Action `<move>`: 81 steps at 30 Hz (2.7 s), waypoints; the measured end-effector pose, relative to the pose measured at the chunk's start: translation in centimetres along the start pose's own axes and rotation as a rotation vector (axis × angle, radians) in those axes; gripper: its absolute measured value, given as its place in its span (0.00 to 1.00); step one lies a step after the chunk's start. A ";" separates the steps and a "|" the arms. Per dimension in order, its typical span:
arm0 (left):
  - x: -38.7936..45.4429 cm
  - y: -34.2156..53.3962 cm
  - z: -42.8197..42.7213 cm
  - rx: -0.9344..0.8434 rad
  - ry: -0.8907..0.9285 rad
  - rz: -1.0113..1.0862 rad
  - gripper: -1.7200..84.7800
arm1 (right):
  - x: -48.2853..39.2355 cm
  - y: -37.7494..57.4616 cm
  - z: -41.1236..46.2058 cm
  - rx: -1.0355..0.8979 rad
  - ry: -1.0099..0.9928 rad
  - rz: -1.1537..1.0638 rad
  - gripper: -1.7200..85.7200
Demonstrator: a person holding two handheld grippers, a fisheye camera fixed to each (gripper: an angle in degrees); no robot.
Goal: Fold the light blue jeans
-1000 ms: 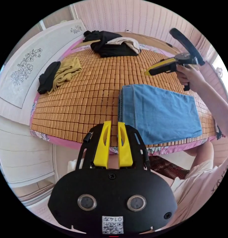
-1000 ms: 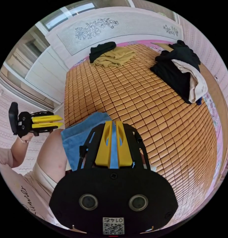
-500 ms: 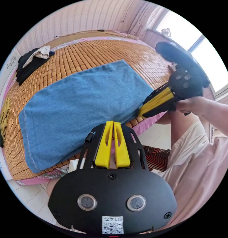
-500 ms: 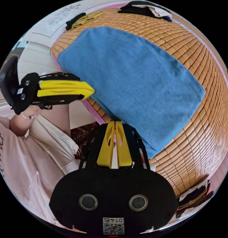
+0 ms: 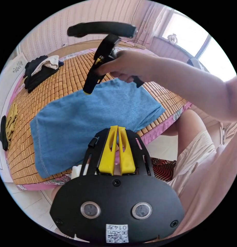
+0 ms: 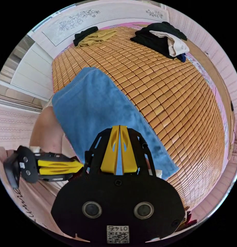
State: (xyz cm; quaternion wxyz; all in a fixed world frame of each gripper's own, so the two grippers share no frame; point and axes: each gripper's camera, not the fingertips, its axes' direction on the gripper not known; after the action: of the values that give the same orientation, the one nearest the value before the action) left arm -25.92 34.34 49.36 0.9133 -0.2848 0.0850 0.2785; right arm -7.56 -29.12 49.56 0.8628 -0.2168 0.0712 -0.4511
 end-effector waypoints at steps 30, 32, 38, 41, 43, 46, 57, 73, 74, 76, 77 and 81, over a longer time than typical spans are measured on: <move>15.4 1.9 6.5 0.189 0.152 0.474 0.22 | 16.9 43.8 19.2 0.096 -0.653 0.706 0.13; 16.0 1.4 7.7 0.158 0.126 0.483 0.22 | 17.1 44.9 20.9 0.102 -0.694 0.702 0.10; 16.7 0.3 9.4 0.101 -0.035 0.416 0.11 | 17.5 48.6 20.5 0.263 -0.789 0.597 0.06; 16.0 0.2 9.0 0.119 -0.024 0.404 0.07 | 18.3 51.2 20.8 0.338 -0.766 0.573 0.11; 15.3 0.2 8.4 0.138 0.014 0.388 0.06 | 20.0 53.6 22.4 0.390 -0.741 0.664 0.15; 14.6 0.7 7.0 0.187 0.039 0.394 0.06 | 22.5 55.8 27.0 0.485 -0.823 0.795 0.17; 12.3 0.4 3.8 0.334 0.242 0.423 0.06 | 27.1 62.0 32.0 0.736 -0.954 0.934 0.04; 0.9 -3.8 3.6 0.436 0.441 0.022 0.07 | 24.6 60.6 22.3 0.885 -0.776 0.763 0.06; -1.2 -3.0 4.0 0.382 0.373 -0.031 0.08 | 23.8 58.2 23.4 0.868 -0.807 0.732 0.08; -4.3 -2.0 4.6 0.283 0.278 -0.108 0.09 | 22.9 56.0 24.5 0.836 -0.820 0.727 0.09; -6.3 -1.4 4.9 0.228 0.235 -0.156 0.08 | 22.5 55.7 24.7 0.816 -0.808 0.721 0.09; -11.0 -1.6 4.5 0.212 0.145 -0.255 0.07 | 21.5 59.1 24.1 0.646 -0.510 0.811 0.11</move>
State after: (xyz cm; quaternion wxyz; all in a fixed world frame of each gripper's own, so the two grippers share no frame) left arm -34.15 30.77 57.29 0.9576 -0.2146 0.1426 0.1287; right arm 56.78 -9.57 46.79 0.9791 0.0003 -0.2028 -0.0165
